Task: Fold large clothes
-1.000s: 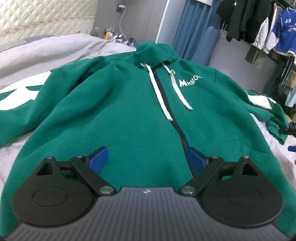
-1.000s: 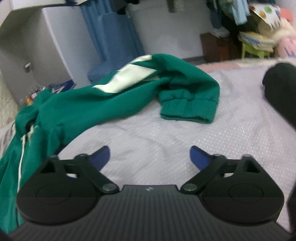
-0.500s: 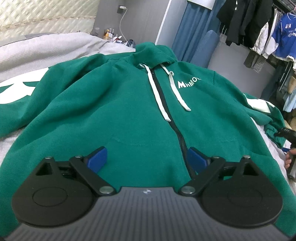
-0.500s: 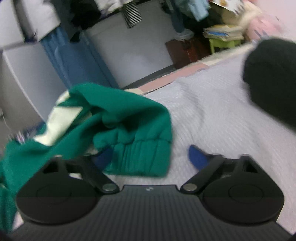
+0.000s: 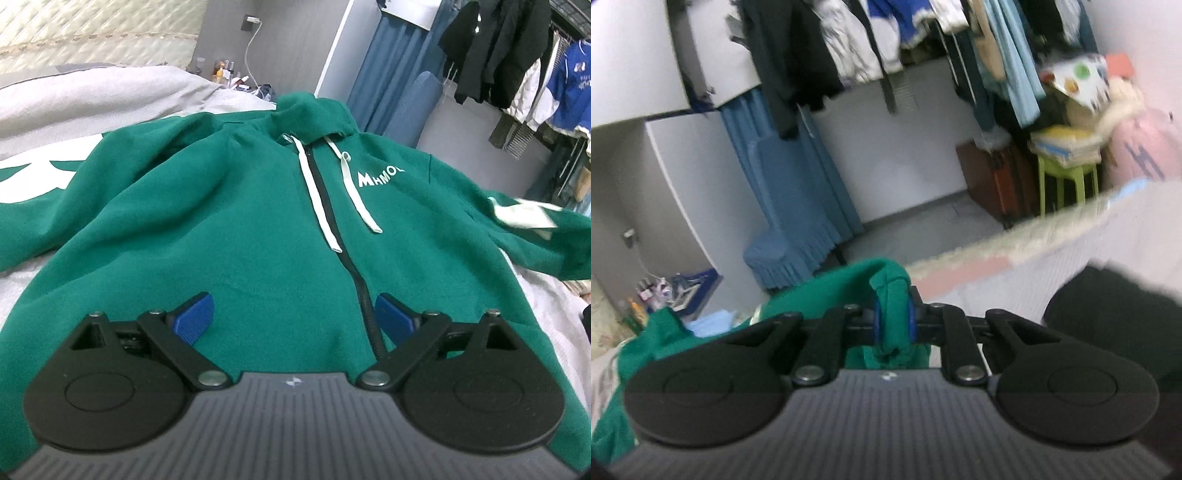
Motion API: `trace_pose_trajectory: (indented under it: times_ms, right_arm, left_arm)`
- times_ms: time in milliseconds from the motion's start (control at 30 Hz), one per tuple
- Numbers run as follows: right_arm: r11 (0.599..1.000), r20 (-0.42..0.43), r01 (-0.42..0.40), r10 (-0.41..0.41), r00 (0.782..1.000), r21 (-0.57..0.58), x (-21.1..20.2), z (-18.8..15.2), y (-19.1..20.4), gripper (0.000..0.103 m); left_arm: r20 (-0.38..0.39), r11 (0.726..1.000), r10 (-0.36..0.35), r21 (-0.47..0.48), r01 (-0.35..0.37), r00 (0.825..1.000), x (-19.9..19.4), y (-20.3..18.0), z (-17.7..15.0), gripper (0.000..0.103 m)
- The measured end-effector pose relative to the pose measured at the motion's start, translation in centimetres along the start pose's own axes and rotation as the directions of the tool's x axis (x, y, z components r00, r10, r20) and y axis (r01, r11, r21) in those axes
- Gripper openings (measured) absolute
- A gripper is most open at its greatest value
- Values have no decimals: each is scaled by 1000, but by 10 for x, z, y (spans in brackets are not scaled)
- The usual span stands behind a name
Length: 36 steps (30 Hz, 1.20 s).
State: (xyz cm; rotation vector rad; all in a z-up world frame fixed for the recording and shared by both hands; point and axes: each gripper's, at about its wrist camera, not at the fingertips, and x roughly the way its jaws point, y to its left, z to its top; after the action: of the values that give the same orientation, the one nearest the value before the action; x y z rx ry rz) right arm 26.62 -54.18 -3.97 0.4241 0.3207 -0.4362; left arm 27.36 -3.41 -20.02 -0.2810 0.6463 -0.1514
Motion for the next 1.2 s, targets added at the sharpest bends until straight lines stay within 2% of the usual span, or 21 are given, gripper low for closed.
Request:
trace_pose_trajectory:
  times_ms: [200, 300, 367, 533, 733, 867, 1000, 1200]
  right_arm:
    - [995, 7, -88, 88, 996, -38, -73, 58, 19, 15]
    - [993, -19, -113, 112, 993, -25, -89, 77, 24, 15]
    - [996, -35, -87, 86, 996, -29, -87, 81, 24, 15]
    - [999, -94, 42, -40, 995, 22, -29, 74, 5, 15]
    - [972, -208, 191, -161, 965, 136, 74, 59, -51, 16]
    - [966, -250, 229, -193, 949, 120, 138, 44, -73, 16]
    - [969, -289, 233, -200, 936, 86, 196, 32, -92, 17]
    - [982, -279, 179, -154, 948, 64, 232, 10, -101, 24]
  left_arm:
    - [11, 999, -13, -53, 13, 1000, -14, 7, 2, 96]
    - [17, 997, -19, -71, 21, 1000, -20, 10, 3, 96]
    - [22, 997, -20, -69, 21, 1000, -23, 11, 4, 96]
    - [25, 998, -12, -54, 13, 1000, -24, 12, 2, 96]
    - [46, 1000, 11, -13, -11, 999, -21, 10, 7, 97]
    - [63, 999, 13, 37, -16, 998, -13, 8, 12, 97]
    - [53, 998, 18, 58, -21, 998, 4, 3, 19, 97]
    - [18, 992, 50, 119, -52, 999, 32, -4, 19, 97]
